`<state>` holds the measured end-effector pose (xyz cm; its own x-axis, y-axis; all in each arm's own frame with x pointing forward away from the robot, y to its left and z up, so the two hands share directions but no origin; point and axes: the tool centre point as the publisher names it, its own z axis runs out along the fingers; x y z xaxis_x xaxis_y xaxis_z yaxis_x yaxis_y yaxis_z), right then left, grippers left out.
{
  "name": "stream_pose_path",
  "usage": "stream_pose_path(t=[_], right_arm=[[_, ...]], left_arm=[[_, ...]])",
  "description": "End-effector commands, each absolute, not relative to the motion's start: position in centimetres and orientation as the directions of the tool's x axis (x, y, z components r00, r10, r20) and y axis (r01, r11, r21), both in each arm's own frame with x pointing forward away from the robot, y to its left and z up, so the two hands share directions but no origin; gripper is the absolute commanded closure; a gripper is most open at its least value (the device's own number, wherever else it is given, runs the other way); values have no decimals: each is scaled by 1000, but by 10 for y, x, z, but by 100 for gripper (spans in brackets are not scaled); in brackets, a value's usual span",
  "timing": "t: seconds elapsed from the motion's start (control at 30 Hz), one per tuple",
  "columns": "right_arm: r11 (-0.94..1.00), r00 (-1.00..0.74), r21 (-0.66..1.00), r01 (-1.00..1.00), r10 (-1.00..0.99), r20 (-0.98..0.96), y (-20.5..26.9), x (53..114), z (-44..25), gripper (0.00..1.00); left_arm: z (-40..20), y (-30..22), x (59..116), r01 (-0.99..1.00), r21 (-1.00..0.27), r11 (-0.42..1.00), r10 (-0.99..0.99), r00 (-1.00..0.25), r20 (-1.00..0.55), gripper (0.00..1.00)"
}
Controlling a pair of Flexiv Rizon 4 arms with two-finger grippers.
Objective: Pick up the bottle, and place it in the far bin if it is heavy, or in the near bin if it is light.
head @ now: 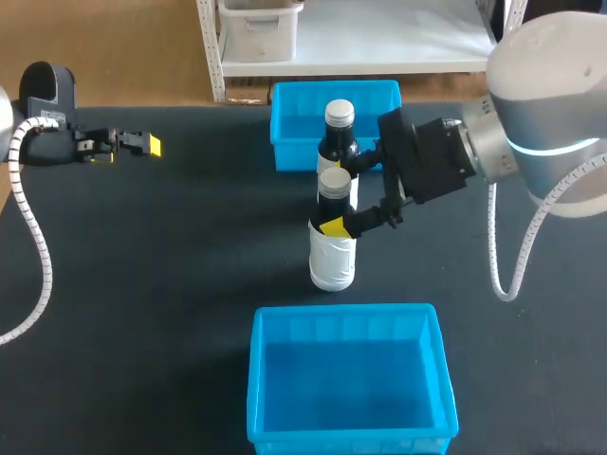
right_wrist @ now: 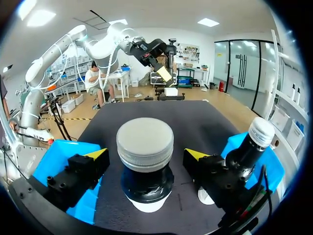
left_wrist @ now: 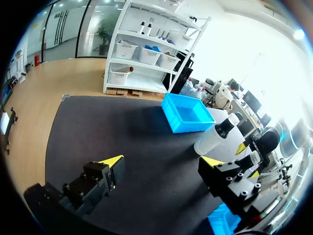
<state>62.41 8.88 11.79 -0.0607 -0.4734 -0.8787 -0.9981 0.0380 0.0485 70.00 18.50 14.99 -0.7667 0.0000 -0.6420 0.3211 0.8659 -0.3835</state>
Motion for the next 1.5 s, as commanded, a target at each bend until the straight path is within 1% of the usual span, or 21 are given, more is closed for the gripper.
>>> stream_pose_path(t=[0.03,0.13,0.27,0.33,0.47,0.6,0.67,0.7,0.93,1.0,1.03,1.1,1.13,1.3,1.4,1.43,1.47,1.5], right_arm=[[43,-62,47,-998,-475,-878,89,623,119,0],[45,-62,45,-998,-475,-878,88,624,120,0],[47,-61,44,-998,-475,-878,88,625,120,11],[47,-60,43,-998,-475,-878,88,625,120,11],[47,-60,43,-998,-473,-879,88,625,121,18],[46,-60,43,-998,-472,-880,89,625,121,22],[46,-60,43,-998,-471,-880,89,625,121,27],[47,-60,43,-998,-471,-880,89,625,121,27],[48,-59,41,-998,-471,-880,89,625,121,34],[48,-59,41,-998,-471,-880,89,625,121,42],[48,-60,42,-998,-471,-880,89,625,121,45],[49,-60,42,-998,-471,-880,89,625,120,47],[49,-60,42,-998,-471,-880,89,625,120,50],[49,-61,43,-998,-471,-880,89,625,120,51],[48,-60,42,-998,-471,-880,89,625,120,54],[48,-59,41,-998,-470,-880,89,625,120,56],[48,-58,40,-998,-470,-881,89,625,121,65],[48,-58,40,-998,-470,-881,89,625,121,67]], left_arm=[[150,185,700,321,-383,866,0,-767,-642,0],[150,185,700,321,-383,866,0,-767,-642,0],[150,185,700,321,-383,866,0,-767,-642,0],[150,185,700,321,-383,866,0,-767,-642,0],[150,185,700,321,-383,866,0,-767,-642,0],[150,185,700,321,-383,866,0,-767,-642,0],[150,185,700,321,-383,866,0,-767,-642,0],[150,185,700,321,-383,866,0,-767,-642,0],[150,185,700,321,-383,866,0,-767,-642,0],[150,185,700,321,-383,866,0,-767,-642,0],[150,185,700,321,-383,866,0,-767,-642,0],[150,185,700,321,-383,866,0,-767,-642,0],[150,185,700,321,-383,866,0,-767,-642,0],[150,185,700,321,-383,866,0,-767,-642,0],[150,185,700,321,-383,866,0,-767,-642,0],[150,185,700,321,-383,866,0,-767,-642,0],[150,185,700,321,-383,866,0,-767,-642,0],[150,185,700,321,-383,866,0,-767,-642,0]])
